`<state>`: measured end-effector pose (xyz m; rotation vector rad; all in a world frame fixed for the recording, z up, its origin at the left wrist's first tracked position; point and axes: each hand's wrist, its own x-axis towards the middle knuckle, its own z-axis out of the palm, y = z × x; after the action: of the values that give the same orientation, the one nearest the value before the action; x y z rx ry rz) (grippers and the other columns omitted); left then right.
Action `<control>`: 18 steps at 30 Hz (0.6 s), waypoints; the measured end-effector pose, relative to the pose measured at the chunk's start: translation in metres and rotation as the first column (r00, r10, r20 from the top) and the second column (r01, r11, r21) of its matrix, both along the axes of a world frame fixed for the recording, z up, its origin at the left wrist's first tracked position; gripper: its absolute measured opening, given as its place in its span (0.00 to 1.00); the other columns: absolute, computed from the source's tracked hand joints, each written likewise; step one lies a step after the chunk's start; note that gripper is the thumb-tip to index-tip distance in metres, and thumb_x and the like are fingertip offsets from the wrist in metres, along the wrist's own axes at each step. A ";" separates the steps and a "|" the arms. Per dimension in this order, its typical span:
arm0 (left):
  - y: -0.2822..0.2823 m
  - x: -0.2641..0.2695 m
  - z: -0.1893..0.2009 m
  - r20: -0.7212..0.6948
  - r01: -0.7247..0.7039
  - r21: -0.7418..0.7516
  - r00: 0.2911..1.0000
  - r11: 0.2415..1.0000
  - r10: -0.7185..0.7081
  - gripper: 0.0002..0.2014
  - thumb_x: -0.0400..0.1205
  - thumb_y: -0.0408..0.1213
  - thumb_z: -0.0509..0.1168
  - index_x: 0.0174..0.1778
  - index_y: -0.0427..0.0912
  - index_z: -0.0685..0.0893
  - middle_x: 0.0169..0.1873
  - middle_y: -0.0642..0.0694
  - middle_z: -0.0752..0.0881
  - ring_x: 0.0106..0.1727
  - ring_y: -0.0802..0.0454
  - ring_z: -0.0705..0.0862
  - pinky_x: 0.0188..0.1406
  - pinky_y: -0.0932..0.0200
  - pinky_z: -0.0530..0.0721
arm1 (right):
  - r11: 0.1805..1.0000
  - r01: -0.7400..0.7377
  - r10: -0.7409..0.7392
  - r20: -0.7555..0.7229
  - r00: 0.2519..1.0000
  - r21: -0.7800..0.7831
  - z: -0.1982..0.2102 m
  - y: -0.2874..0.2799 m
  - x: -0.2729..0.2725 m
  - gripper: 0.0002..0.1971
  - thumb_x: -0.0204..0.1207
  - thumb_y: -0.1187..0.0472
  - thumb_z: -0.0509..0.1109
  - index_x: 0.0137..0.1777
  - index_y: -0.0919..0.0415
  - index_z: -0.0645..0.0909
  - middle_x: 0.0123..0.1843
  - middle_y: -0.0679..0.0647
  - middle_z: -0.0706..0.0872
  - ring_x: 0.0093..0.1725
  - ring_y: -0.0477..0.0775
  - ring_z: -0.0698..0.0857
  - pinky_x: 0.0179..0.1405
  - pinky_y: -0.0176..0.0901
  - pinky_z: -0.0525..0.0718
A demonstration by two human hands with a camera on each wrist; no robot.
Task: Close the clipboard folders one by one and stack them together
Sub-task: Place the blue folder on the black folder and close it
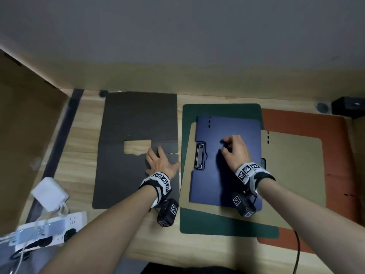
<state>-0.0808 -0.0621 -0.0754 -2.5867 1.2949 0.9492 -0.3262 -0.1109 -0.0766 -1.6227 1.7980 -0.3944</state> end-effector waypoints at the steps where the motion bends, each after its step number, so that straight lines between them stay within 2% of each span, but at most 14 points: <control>1: 0.000 -0.003 -0.003 -0.006 0.005 0.025 1.000 1.000 -0.004 0.51 0.73 0.57 0.72 0.85 0.46 0.49 0.85 0.38 0.43 0.86 0.39 0.45 0.73 0.24 0.63 | 0.999 -0.032 0.032 -0.011 0.999 -0.011 -0.003 0.002 0.007 0.12 0.76 0.61 0.69 0.59 0.56 0.79 0.59 0.54 0.79 0.61 0.57 0.80 0.63 0.56 0.80; 3: -0.003 -0.007 -0.007 -0.003 0.016 0.037 1.000 0.999 -0.016 0.52 0.74 0.56 0.71 0.85 0.45 0.46 0.85 0.36 0.40 0.86 0.38 0.41 0.74 0.22 0.60 | 0.996 -0.079 0.077 -0.046 0.996 -0.029 -0.009 0.006 0.018 0.13 0.76 0.63 0.68 0.60 0.57 0.79 0.60 0.55 0.78 0.64 0.57 0.77 0.63 0.51 0.78; 7: -0.008 -0.008 -0.008 0.009 0.001 0.024 1.000 1.000 -0.001 0.53 0.71 0.51 0.74 0.84 0.43 0.48 0.84 0.34 0.44 0.86 0.36 0.43 0.72 0.22 0.64 | 0.994 -0.096 0.092 -0.083 0.992 -0.050 -0.012 0.008 0.025 0.14 0.75 0.65 0.67 0.60 0.57 0.80 0.62 0.55 0.77 0.65 0.58 0.74 0.58 0.50 0.77; 12: -0.012 -0.010 -0.007 -0.019 -0.085 -0.048 0.996 0.995 0.084 0.53 0.65 0.47 0.78 0.80 0.42 0.52 0.80 0.35 0.51 0.84 0.37 0.49 0.72 0.22 0.64 | 0.992 -0.112 0.107 -0.094 0.990 -0.054 -0.011 0.006 0.025 0.15 0.75 0.67 0.66 0.61 0.58 0.80 0.63 0.55 0.76 0.65 0.57 0.74 0.63 0.47 0.75; 14: -0.014 -0.006 -0.006 -0.059 -0.158 -0.099 0.987 0.983 0.152 0.52 0.63 0.47 0.79 0.77 0.42 0.56 0.76 0.37 0.56 0.81 0.39 0.56 0.71 0.26 0.68 | 0.993 -0.109 0.103 -0.101 0.990 -0.051 -0.011 0.006 0.026 0.15 0.76 0.66 0.66 0.62 0.58 0.79 0.63 0.55 0.76 0.65 0.56 0.74 0.61 0.45 0.74; 18: -0.021 0.006 0.000 -0.181 -0.308 -0.190 0.944 0.932 0.275 0.47 0.62 0.49 0.80 0.71 0.39 0.62 0.70 0.37 0.65 0.74 0.38 0.65 0.70 0.41 0.73 | 0.996 -0.080 0.076 -0.089 0.993 -0.048 -0.010 0.009 0.027 0.14 0.76 0.66 0.66 0.62 0.59 0.79 0.64 0.55 0.76 0.66 0.57 0.74 0.64 0.45 0.73</control>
<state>-0.0745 -0.0829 -0.0752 -2.9920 1.1187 1.1292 -0.2989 -0.1023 -0.0866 -1.7650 1.7950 -0.3419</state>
